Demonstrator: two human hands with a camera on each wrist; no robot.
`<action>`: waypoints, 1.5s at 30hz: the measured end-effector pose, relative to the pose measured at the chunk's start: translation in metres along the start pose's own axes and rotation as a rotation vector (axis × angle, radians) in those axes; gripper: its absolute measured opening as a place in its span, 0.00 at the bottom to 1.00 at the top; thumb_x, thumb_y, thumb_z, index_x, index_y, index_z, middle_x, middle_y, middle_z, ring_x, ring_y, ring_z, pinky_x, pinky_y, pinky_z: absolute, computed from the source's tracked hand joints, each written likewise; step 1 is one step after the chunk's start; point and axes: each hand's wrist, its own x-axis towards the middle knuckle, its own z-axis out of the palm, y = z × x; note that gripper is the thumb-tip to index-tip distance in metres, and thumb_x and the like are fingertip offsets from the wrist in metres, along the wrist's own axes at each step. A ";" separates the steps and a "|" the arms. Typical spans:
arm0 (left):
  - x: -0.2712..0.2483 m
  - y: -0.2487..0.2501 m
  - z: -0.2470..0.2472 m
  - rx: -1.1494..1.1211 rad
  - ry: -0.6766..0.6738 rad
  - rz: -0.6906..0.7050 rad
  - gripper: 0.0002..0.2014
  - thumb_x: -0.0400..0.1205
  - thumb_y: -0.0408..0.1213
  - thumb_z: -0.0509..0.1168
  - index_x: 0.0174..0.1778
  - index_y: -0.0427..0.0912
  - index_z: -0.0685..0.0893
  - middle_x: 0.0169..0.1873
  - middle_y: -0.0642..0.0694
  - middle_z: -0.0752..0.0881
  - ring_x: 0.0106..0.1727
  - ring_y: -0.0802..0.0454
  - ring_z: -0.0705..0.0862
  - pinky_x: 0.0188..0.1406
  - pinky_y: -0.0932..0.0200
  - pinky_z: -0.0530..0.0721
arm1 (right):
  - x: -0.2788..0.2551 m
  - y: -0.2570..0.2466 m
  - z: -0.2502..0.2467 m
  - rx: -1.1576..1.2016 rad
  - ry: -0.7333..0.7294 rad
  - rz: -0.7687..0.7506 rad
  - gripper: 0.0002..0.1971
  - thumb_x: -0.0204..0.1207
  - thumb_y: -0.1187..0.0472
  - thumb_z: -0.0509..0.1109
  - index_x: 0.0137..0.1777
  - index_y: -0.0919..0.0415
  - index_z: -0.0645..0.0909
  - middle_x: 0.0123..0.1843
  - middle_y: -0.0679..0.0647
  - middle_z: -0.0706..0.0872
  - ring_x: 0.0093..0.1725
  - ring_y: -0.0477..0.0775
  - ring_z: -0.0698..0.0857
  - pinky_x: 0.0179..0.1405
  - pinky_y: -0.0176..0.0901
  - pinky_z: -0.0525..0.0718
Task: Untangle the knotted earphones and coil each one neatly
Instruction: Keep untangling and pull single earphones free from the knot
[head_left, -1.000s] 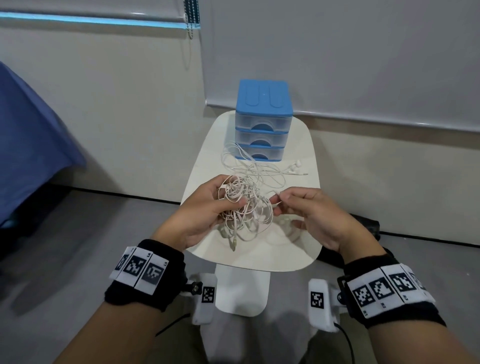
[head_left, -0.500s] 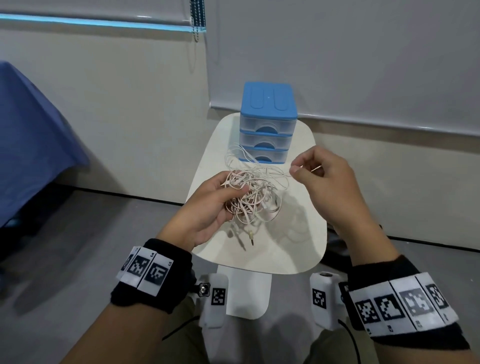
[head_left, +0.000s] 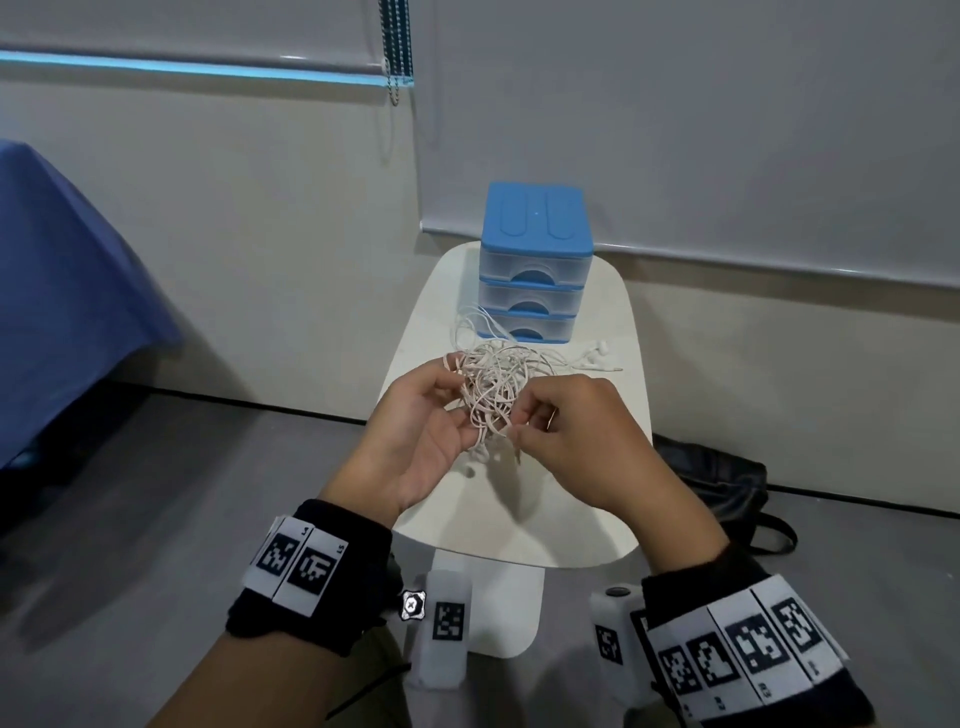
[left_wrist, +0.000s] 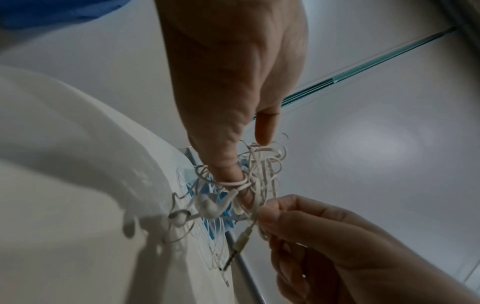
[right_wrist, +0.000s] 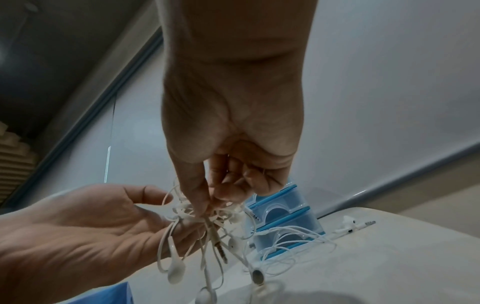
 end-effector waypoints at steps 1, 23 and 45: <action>-0.001 0.001 0.000 -0.004 -0.005 0.005 0.19 0.82 0.24 0.53 0.67 0.35 0.81 0.54 0.35 0.87 0.50 0.39 0.87 0.53 0.45 0.92 | 0.000 0.000 -0.001 0.020 0.013 0.001 0.08 0.72 0.64 0.78 0.36 0.51 0.86 0.32 0.48 0.87 0.31 0.42 0.80 0.32 0.33 0.76; 0.001 0.000 0.009 0.374 0.023 0.165 0.20 0.85 0.18 0.63 0.66 0.46 0.80 0.57 0.40 0.89 0.45 0.53 0.91 0.48 0.56 0.89 | 0.007 -0.005 -0.023 0.357 0.147 -0.061 0.14 0.71 0.68 0.81 0.49 0.48 0.87 0.38 0.47 0.84 0.28 0.46 0.75 0.31 0.40 0.76; 0.006 0.010 0.016 0.561 0.012 0.277 0.26 0.82 0.20 0.70 0.73 0.46 0.80 0.65 0.40 0.86 0.39 0.57 0.88 0.31 0.68 0.81 | 0.020 -0.005 -0.055 0.361 0.173 0.122 0.10 0.77 0.61 0.78 0.37 0.66 0.89 0.31 0.57 0.87 0.27 0.50 0.84 0.26 0.31 0.75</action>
